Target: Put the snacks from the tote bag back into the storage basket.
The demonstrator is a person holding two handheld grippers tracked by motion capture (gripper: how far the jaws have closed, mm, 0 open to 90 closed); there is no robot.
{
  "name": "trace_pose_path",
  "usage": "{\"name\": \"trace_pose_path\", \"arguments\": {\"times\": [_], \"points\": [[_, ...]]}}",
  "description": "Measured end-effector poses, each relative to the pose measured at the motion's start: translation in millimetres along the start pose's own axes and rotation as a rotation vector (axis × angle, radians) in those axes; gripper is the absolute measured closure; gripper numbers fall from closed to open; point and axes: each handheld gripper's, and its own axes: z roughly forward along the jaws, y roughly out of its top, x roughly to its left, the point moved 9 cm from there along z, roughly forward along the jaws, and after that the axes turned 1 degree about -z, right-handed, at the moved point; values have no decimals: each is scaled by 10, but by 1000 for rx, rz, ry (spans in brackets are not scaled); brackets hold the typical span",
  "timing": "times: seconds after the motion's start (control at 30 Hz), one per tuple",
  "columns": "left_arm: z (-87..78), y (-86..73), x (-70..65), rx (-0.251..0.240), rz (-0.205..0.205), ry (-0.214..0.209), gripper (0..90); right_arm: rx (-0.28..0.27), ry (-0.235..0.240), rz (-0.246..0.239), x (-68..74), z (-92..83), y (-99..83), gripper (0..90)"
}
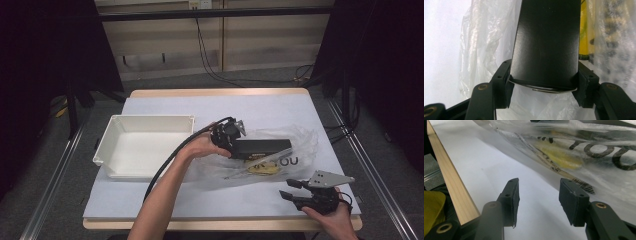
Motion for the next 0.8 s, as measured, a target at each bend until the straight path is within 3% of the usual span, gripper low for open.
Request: {"name": "trace_pose_path", "arguments": {"times": [0.2, 0.33, 0.57, 0.8], "points": [[-57, 15, -19, 8, -1, 6, 423, -3, 7, -4, -3, -11, -7, 509], [-133, 0, -14, 11, -29, 5, 425, -4, 5, -6, 11, -24, -12, 499], [-258, 22, -20, -23, -56, 6, 427, -1, 6, 4, 3, -23, -8, 495], [-366, 28, -31, -42, -51, 24, 427, -7, 3, 0, 5, -29, -4, 492]]}}
